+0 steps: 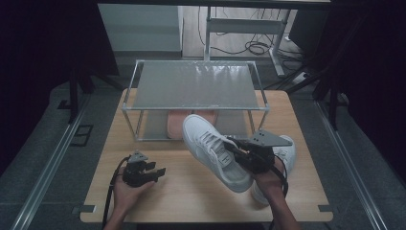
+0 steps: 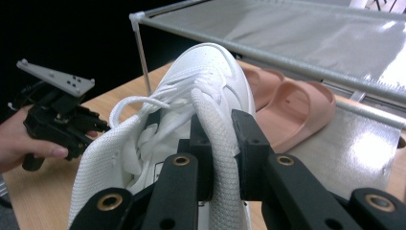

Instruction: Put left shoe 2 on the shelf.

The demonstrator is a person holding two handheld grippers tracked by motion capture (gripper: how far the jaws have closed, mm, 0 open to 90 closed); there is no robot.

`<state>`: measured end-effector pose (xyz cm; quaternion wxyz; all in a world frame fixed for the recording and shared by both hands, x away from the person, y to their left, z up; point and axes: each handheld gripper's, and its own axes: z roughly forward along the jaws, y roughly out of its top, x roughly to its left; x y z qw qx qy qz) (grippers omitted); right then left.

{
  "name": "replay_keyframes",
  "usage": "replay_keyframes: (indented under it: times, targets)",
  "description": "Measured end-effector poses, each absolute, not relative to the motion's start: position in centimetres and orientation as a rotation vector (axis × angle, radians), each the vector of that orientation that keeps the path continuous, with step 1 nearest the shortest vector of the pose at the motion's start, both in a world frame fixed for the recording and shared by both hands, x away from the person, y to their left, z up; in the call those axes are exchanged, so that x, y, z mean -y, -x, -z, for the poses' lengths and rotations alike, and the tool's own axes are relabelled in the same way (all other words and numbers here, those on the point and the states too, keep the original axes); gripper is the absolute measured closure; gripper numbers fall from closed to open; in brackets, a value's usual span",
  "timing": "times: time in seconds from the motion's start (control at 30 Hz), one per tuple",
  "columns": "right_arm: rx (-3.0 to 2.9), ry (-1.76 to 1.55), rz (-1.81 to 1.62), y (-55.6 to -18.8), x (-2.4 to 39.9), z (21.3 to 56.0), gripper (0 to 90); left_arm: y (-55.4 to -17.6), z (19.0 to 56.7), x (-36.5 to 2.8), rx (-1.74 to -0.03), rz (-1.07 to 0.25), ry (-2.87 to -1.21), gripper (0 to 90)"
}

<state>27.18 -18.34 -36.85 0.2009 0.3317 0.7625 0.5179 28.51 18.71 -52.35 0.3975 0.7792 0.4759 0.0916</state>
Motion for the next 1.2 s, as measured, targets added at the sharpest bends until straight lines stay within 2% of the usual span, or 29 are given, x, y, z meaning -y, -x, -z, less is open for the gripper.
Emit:
replay_keyframes:
  times: [1.2]
  targets:
    - [-2.034,-0.908,-1.568,-30.8,16.8,32.7,80.3,-28.4,52.0,-18.9,-1.202,-0.242,-1.962,46.1]
